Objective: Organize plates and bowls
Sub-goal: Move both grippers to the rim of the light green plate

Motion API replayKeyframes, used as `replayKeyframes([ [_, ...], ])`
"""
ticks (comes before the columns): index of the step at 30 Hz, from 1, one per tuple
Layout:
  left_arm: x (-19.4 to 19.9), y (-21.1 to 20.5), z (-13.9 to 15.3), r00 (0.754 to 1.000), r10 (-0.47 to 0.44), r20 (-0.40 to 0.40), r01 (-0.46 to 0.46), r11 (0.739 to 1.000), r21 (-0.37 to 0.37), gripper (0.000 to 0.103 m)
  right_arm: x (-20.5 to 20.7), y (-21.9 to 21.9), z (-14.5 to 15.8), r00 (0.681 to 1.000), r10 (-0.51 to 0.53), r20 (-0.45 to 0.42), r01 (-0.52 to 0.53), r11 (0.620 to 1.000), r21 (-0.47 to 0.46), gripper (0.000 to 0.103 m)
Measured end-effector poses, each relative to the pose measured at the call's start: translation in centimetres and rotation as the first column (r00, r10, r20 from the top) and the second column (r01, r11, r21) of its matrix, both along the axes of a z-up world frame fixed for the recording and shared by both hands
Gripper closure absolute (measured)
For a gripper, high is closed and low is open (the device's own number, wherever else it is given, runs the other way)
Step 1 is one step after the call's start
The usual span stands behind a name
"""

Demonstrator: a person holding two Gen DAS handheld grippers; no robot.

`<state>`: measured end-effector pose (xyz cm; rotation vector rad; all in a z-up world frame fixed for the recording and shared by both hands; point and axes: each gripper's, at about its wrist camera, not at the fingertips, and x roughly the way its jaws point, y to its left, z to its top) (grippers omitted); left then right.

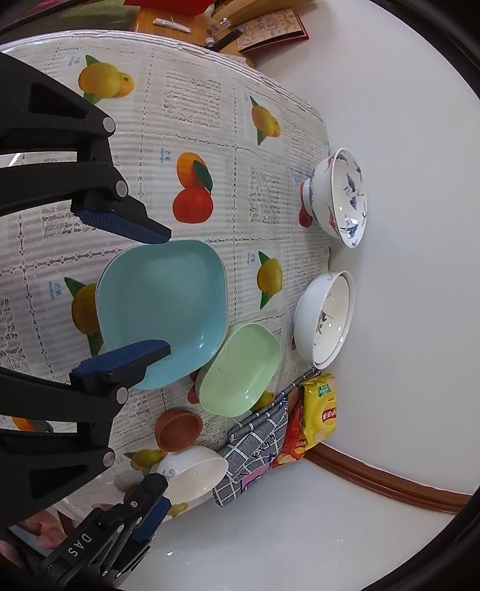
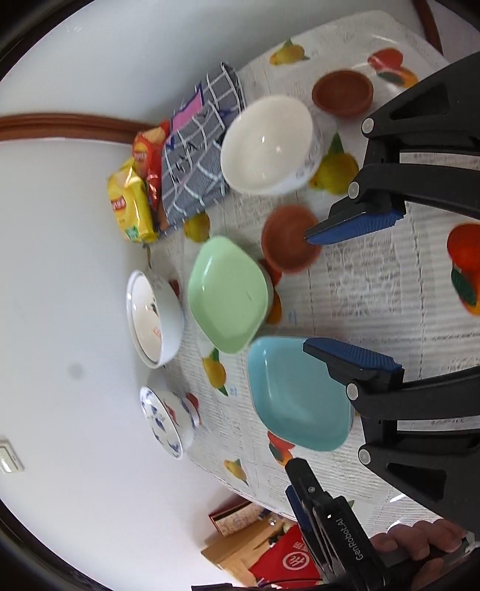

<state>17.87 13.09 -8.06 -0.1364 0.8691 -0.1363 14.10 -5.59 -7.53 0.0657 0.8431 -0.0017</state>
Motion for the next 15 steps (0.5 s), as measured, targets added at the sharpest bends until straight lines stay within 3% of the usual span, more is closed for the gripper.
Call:
replayKeyframes([
  [4, -0.3, -1.3, 1.6, 0.999, 0.001, 0.039, -0.002, 1.000, 0.029, 0.051, -0.7, -2.4, 1.4, 0.997, -0.062, 0.041, 0.062, 0.998, 0.009, 0.050],
  [8, -0.1, -2.3, 2.7, 0.998, -0.009, 0.056, 0.009, 1.000, 0.003, 0.051, -0.5, -4.5, 2.0, 0.999, -0.052, -0.002, 0.052, 0.995, 0.090, 0.047],
  [15, 1.6, -4.2, 3.2, 1.000, 0.013, 0.025, -0.013, 1.000, -0.008, 0.051, -0.1, -5.9, 3.0, 0.999, -0.042, 0.026, 0.040, 0.998, 0.056, 0.047],
])
